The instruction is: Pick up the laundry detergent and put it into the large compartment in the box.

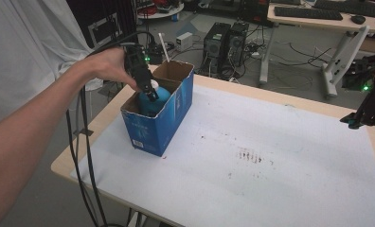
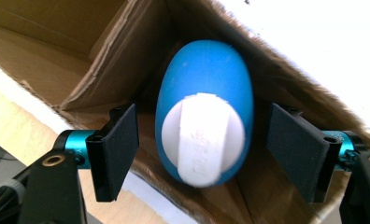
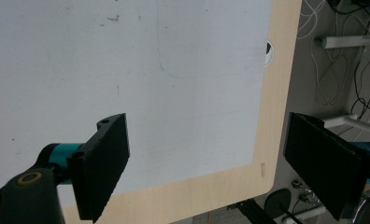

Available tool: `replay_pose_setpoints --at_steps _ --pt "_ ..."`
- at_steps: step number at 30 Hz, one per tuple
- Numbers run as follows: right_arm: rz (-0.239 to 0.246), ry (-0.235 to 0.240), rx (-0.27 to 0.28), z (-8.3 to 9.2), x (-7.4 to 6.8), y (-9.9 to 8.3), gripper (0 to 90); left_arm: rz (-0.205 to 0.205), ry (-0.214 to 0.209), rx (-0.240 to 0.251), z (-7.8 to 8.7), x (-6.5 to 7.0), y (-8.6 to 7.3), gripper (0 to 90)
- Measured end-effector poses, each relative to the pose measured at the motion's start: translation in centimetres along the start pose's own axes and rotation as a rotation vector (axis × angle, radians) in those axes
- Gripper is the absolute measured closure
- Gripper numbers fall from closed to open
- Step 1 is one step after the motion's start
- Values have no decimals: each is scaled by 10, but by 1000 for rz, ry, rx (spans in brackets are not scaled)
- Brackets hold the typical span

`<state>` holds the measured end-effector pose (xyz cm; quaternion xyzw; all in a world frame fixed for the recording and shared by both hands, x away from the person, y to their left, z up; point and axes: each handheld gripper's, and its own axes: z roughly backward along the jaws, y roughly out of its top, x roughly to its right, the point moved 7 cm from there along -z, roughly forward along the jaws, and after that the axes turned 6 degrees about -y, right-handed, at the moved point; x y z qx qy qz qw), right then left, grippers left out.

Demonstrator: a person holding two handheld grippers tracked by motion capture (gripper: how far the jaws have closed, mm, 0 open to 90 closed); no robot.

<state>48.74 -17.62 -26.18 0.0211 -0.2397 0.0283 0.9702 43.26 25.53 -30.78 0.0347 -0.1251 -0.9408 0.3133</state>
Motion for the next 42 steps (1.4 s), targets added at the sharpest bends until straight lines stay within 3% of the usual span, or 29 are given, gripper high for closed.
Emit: replay_pose_setpoints --at_steps 6,10,12,15,18,23,29,35,38,42 --pt "2 -4 6 1 0 1 138 -55 37 12 22 11 18 261" --pt "-1 -4 5 2 -1 1 138 -115 52 27 39 24 41 261" --pt "-4 -6 6 2 0 1 138 -128 52 32 41 27 47 261" --pt "-1 -3 6 2 0 0 138 -180 40 54 48 46 71 261" --pt "0 -2 8 2 0 1 138 -203 30 61 48 57 82 239" --pt "2 1 10 2 -1 3 138 -276 -5 64 39 85 109 187" --pt "-6 2 10 5 -3 4 138 -322 -35 64 28 106 134 165" --pt "-6 0 16 7 -3 5 137 -358 -52 50 16 121 149 165" --pt "-17 -1 26 10 -2 4 137 -388 -60 41 3 134 158 165" --pt "-23 -4 26 11 -2 4 137 -402 -72 31 -5 139 161 165"
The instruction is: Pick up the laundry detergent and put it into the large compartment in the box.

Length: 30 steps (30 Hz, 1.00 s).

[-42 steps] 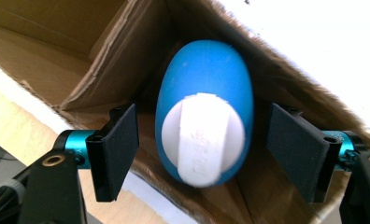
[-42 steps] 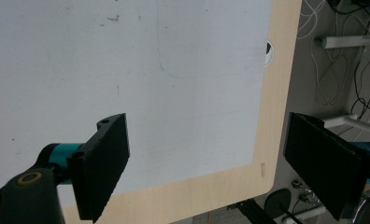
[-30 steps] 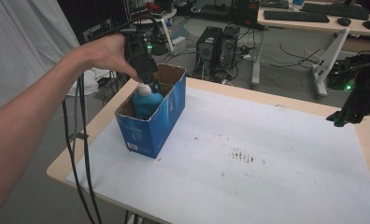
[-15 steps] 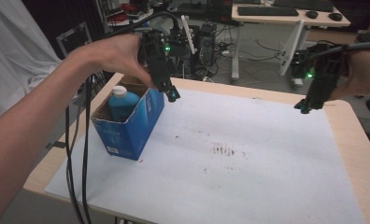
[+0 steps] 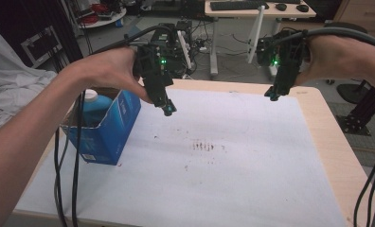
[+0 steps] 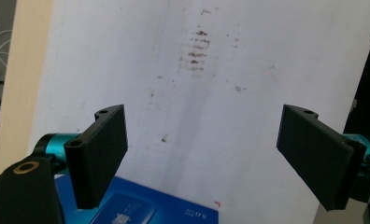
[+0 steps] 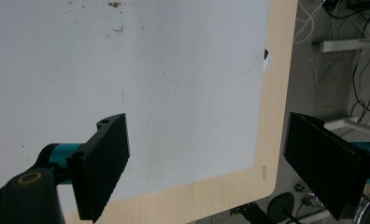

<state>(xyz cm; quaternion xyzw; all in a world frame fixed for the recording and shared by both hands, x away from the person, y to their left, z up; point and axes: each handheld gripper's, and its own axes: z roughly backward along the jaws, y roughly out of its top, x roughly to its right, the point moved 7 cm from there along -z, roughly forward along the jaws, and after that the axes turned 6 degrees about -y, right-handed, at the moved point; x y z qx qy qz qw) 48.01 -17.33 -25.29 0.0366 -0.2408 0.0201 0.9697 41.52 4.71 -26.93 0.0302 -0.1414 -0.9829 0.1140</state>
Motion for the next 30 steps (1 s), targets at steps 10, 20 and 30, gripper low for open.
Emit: replay_pose_setpoints --at_steps 10,20,30 --pt "-10 -9 -7 5 -1 -4 137 -39 -45 -87 -50 15 9 165" --pt "-4 -8 -4 4 -3 -1 137 -63 -79 -105 -74 25 15 165" --pt "-5 -4 -8 1 -3 -2 137 -67 -103 -112 -83 28 15 165"
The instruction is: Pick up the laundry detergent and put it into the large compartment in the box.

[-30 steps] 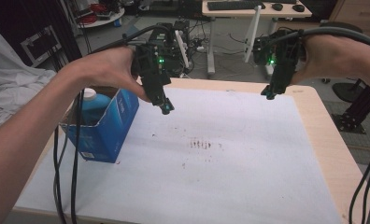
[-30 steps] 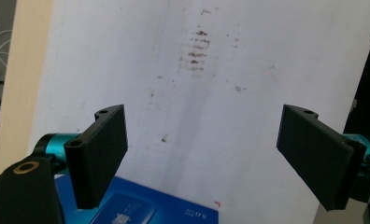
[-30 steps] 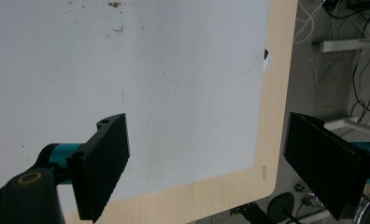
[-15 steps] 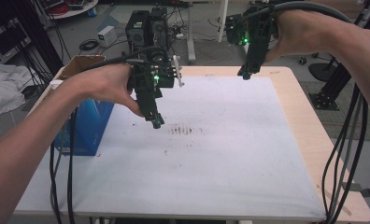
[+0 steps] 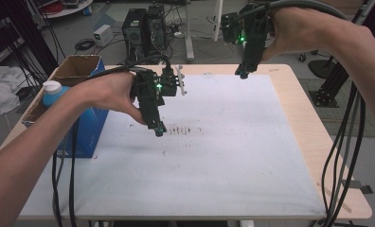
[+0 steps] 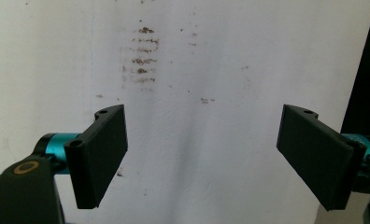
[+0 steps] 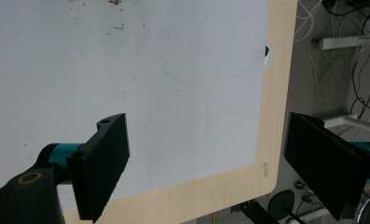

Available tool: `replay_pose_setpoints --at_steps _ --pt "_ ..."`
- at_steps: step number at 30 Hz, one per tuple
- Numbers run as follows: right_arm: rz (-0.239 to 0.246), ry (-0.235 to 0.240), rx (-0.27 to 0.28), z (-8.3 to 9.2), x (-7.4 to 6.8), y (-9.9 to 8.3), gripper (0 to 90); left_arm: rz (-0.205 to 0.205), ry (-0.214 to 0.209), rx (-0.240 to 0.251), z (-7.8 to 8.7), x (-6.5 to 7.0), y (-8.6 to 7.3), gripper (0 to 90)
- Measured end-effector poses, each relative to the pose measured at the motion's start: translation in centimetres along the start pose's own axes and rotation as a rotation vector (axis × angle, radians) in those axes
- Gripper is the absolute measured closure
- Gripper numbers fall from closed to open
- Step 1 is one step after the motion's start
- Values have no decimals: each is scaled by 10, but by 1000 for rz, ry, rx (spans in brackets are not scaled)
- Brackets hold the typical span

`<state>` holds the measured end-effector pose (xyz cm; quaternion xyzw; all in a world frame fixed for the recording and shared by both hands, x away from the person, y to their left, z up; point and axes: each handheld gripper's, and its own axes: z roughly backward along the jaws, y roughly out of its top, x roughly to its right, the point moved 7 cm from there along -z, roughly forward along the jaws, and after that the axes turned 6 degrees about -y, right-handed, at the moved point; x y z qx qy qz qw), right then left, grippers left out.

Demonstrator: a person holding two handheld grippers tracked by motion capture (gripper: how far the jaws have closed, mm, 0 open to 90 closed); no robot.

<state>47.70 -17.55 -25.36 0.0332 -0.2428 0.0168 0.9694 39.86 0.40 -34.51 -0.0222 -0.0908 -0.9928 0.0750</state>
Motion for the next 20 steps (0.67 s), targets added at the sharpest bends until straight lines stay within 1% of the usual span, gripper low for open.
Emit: replay_pose_setpoints --at_steps 3,5,8,13,15,18,20 --pt "-2 2 -3 0 -1 1 137 -3 -2 -1 0 0 0 165" --pt "6 2 3 -1 0 1 137 -5 -2 2 1 1 0 165" --pt "3 0 1 -1 -1 2 137 -7 4 3 1 0 0 165" --pt "4 1 0 -2 -2 3 137 -5 2 2 1 1 -1 165" --pt "1 -1 0 -2 -3 4 137 -5 3 10 0 1 -1 165" --pt "9 1 0 -3 -3 4 137 -4 -2 6 -1 1 -2 165" --pt "1 2 -4 -4 -3 4 137 -1 -3 15 -2 1 -2 165"
